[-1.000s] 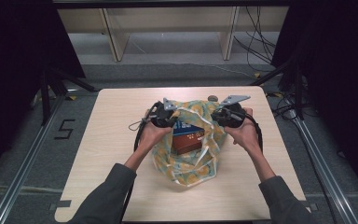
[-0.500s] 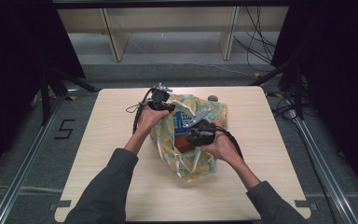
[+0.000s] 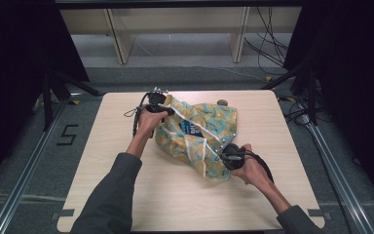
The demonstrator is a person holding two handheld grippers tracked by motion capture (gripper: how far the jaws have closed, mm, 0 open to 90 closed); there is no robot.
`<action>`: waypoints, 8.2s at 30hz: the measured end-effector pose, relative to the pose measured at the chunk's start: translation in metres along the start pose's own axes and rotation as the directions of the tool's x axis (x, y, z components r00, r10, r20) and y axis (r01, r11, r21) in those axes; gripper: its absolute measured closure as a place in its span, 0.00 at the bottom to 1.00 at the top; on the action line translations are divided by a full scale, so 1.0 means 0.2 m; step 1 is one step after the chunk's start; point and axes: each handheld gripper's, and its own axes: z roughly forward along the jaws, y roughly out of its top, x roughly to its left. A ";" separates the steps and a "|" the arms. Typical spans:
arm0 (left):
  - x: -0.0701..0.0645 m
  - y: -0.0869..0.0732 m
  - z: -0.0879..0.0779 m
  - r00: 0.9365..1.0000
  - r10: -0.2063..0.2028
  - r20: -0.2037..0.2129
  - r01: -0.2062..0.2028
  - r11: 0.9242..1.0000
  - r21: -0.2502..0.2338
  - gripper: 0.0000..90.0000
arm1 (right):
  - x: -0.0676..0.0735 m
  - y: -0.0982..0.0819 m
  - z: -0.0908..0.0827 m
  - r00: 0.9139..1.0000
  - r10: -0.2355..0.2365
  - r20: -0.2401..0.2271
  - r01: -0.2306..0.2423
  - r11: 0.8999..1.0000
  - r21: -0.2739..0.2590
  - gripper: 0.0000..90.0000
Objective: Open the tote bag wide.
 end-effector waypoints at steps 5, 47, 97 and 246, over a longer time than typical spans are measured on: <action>0.02 -0.03 0.02 1.000 -0.026 0.017 0.026 1.000 0.008 0.96 | -0.02 -0.05 -0.05 1.000 0.004 -0.012 -0.004 1.000 -0.016 1.00; -0.21 -0.03 -0.14 0.956 0.097 0.277 -0.080 0.994 -0.073 0.96 | -0.69 0.07 -0.10 0.825 0.540 -0.168 -0.565 0.772 -0.293 0.77; -0.12 -0.03 -0.01 0.991 0.032 0.132 -0.026 0.999 -0.045 0.67 | -0.16 0.18 -0.18 0.994 0.068 -0.089 -0.086 0.975 -0.205 1.00; -0.43 -0.76 -0.73 0.971 0.192 0.141 -0.165 0.969 -0.185 0.30 | -0.19 -0.21 -0.40 0.962 0.270 -0.040 -0.262 0.872 -0.413 0.45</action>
